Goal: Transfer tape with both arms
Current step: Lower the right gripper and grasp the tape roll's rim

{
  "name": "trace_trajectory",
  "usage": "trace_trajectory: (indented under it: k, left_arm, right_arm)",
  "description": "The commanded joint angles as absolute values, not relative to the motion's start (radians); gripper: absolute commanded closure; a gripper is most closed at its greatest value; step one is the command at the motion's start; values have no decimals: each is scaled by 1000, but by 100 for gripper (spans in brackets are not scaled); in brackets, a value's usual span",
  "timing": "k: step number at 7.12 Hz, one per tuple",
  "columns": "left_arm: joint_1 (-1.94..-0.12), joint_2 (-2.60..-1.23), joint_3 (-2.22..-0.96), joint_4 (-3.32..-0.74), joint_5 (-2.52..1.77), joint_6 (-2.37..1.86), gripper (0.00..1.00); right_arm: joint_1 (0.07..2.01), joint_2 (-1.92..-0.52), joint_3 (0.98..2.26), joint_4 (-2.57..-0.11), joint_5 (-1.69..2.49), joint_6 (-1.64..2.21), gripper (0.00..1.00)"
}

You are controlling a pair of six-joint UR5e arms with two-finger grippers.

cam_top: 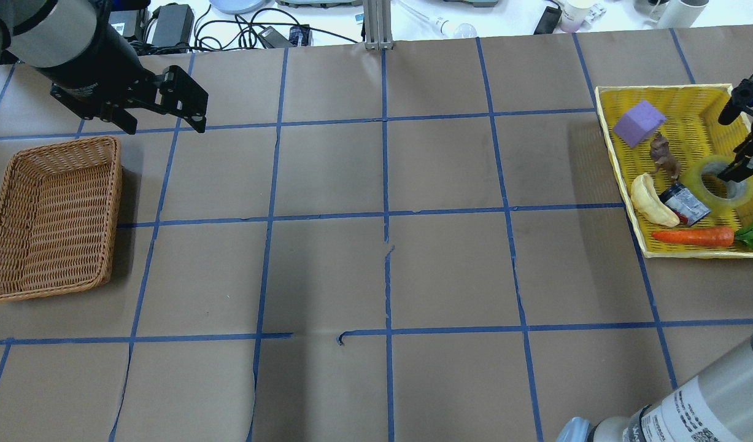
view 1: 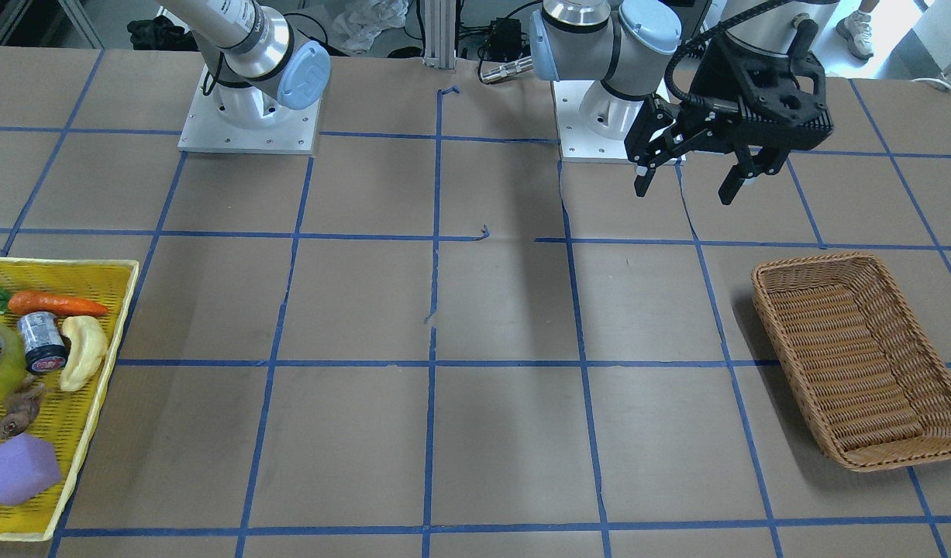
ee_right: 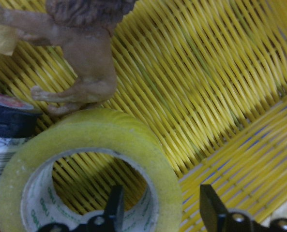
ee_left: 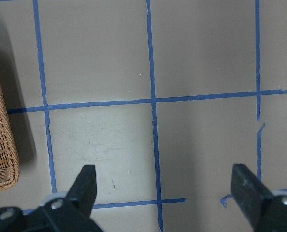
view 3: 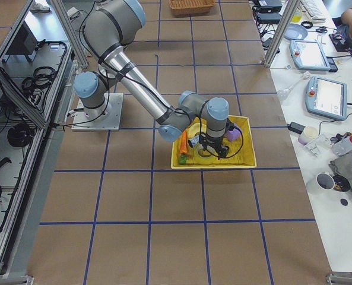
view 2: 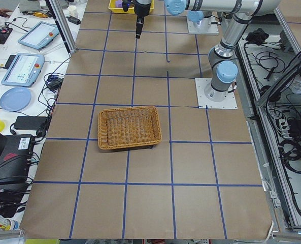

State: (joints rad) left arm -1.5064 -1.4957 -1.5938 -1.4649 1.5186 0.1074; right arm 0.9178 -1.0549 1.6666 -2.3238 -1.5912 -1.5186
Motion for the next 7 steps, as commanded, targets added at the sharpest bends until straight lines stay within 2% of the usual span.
trace_trajectory:
  k: [1,2,4,7]
  left_arm:
    - [-1506,-1496,-1594,-1465,1519,107,0]
    - [-1506,-1496,-1594,-1465,1519,107,0]
    - [-1506,-1496,-1594,-1465,1519,107,0]
    - [-1506,-1496,-1594,-1465,1519,107,0]
  right_arm:
    - [917,-1045,1671,-2327,-1586,-1508,88]
    - [917,-1046,1663,-2327,-1586,-1503,100]
    - [919,-1080,1655,-2307,-1583,-1465,100]
    - [1042,-1235,1605,-2213,-1585,-1296,100]
